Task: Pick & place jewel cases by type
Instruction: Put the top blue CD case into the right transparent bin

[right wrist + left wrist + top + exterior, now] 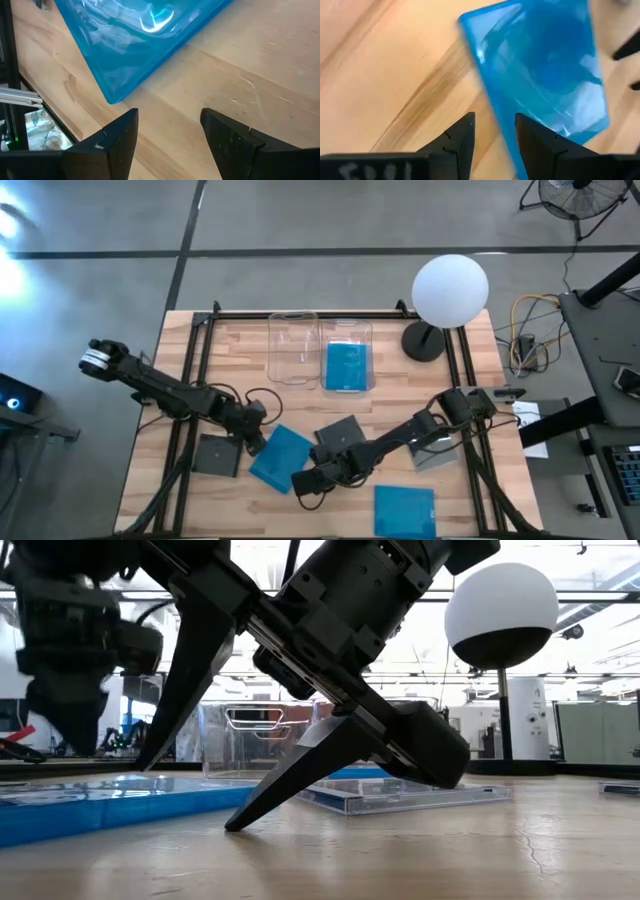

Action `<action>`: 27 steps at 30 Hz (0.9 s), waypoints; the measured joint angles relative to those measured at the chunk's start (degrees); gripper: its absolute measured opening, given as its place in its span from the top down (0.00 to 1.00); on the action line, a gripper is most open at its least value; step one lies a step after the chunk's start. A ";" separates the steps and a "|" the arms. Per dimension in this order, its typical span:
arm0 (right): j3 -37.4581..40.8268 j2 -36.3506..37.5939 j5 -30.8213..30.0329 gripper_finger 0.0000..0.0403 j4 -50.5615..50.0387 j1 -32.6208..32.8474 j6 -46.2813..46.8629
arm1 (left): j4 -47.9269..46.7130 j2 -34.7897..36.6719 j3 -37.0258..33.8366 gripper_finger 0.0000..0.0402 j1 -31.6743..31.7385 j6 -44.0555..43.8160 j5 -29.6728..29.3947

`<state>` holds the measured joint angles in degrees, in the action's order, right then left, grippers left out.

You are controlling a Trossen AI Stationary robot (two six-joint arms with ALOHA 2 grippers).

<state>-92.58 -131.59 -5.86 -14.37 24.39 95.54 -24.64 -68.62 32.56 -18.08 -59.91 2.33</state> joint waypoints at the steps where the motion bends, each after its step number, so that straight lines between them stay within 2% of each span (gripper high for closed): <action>1: 0.00 0.00 0.12 0.46 0.02 -0.16 -0.04 | 2.00 -0.20 -1.20 0.70 -0.02 -0.91 0.88; 4: 0.02 0.00 0.53 0.46 0.10 -0.49 -0.06 | 8.02 -0.74 -4.34 0.70 -0.24 -3.88 3.88; 10: 0.09 -0.13 0.32 0.46 2.84 -0.64 0.70 | 13.28 -2.22 -6.61 0.70 -1.90 -6.45 5.32; 20: 0.31 -0.46 0.86 0.46 3.65 -2.05 0.62 | 22.30 -12.59 -6.59 0.70 -3.24 -6.15 9.80; 27: 0.69 -0.48 2.59 0.46 3.25 -1.76 0.29 | 31.71 -12.03 -6.90 0.70 -3.38 -4.48 13.86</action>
<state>-91.89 -132.07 -3.27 -11.12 22.64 95.83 7.07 -80.65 25.66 -21.46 -64.39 16.20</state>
